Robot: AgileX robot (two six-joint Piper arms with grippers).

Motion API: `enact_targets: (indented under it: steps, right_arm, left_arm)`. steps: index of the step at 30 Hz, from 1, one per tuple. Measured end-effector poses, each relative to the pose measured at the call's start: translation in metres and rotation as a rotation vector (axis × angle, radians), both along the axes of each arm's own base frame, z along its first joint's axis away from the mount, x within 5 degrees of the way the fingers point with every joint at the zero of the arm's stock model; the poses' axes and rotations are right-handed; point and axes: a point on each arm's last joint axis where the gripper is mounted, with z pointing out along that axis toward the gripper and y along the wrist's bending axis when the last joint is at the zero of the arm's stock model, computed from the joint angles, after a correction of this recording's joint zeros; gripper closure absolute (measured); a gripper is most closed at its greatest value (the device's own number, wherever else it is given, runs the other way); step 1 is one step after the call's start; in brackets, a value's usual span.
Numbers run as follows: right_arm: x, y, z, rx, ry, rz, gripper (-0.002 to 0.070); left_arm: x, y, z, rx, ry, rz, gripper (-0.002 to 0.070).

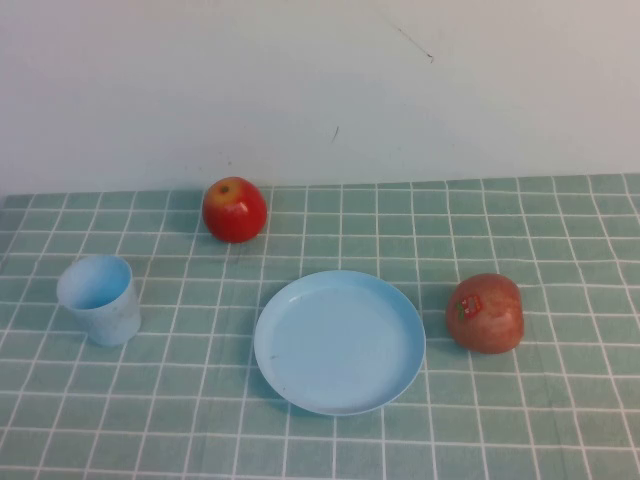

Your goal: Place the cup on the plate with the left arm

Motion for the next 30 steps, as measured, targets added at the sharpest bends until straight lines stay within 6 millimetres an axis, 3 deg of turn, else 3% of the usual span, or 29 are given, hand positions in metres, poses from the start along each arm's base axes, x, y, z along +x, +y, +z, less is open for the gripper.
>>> enact_targets:
  steps: [30]
  right_arm:
    - [0.0, 0.0, 0.0, 0.0, 0.0, 0.0, 0.0678]
  left_arm:
    - [0.0006, -0.0002, 0.0019, 0.001, -0.022, -0.003, 0.0673]
